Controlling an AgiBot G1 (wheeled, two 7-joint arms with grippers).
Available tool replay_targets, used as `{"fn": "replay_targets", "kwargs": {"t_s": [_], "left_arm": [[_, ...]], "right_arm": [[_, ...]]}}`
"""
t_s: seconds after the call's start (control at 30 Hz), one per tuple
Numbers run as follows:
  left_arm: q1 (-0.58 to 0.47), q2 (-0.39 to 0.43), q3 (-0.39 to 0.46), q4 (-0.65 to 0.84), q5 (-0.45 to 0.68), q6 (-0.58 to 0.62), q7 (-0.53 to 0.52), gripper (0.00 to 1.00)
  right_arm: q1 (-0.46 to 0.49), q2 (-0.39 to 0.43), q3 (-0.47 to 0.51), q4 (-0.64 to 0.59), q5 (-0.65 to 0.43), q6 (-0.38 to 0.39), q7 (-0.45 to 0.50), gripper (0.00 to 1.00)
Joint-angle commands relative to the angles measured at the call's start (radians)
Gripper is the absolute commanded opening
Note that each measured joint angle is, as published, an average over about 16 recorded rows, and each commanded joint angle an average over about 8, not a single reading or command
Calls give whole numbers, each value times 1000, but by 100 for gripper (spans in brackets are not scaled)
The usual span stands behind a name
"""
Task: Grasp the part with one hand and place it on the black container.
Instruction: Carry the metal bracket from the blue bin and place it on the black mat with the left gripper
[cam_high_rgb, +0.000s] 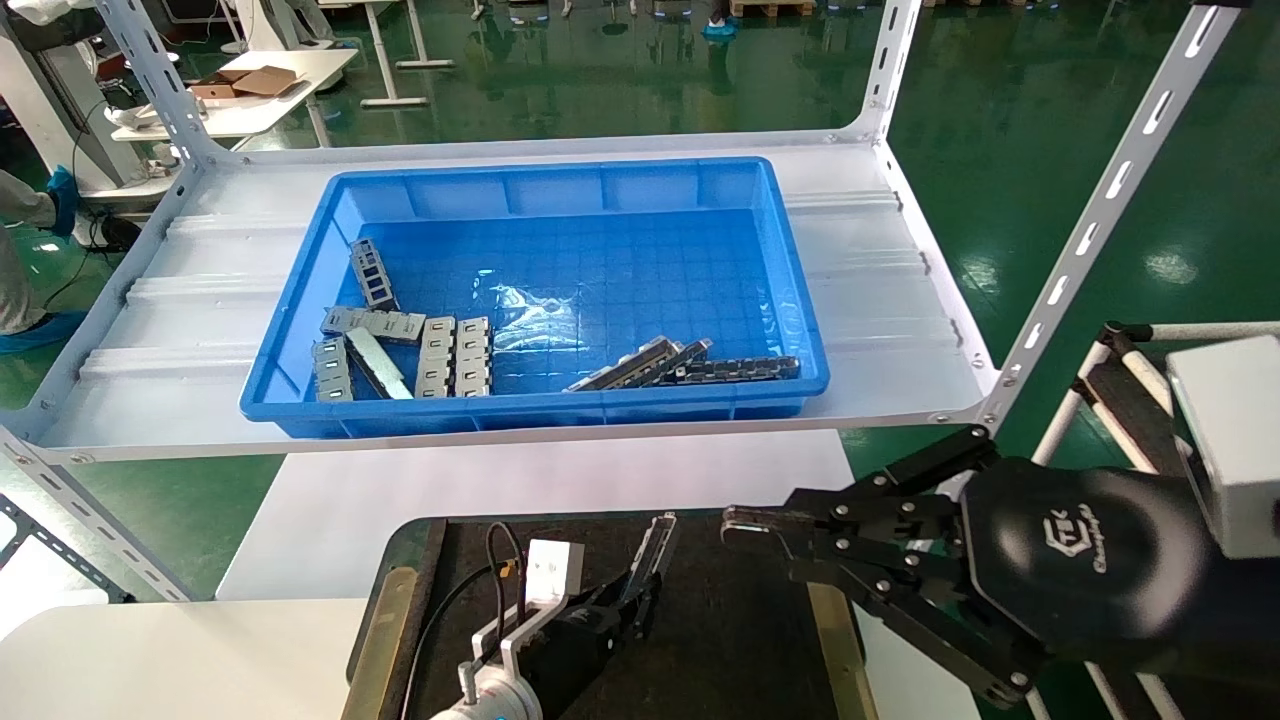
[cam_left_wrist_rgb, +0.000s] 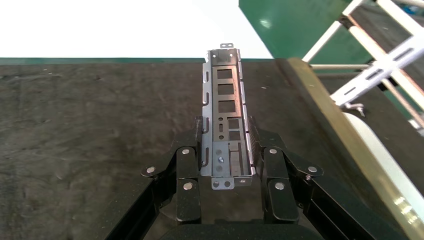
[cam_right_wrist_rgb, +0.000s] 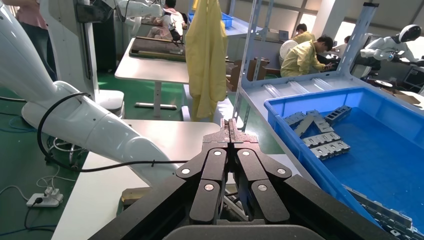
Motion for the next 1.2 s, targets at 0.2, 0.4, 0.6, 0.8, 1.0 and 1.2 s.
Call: {"fn": "replay_targets", "kwargs": {"t_s": [0.2, 0.4, 0.6, 0.8, 1.0, 1.2], "left_arm": [[-30, 27, 60, 72, 24, -81, -76, 0], [-56, 29, 142, 107, -2, -131, -140, 0], [-79, 29, 219, 135, -38, -174, -190, 0], [-97, 29, 285, 159, -78, -219, -226, 0], [-109, 29, 346, 177, -119, -257, -247, 0], [-119, 29, 401, 195, -165, -290, -259, 0]], "right_arm": [[0, 0, 0, 0, 0, 0, 0, 0], [0, 0, 0, 0, 0, 0, 0, 0], [0, 0, 0, 0, 0, 0, 0, 0], [0, 0, 0, 0, 0, 0, 0, 0], [0, 0, -1, 0, 0, 0, 0, 0], [0, 0, -1, 0, 0, 0, 0, 0]]}}
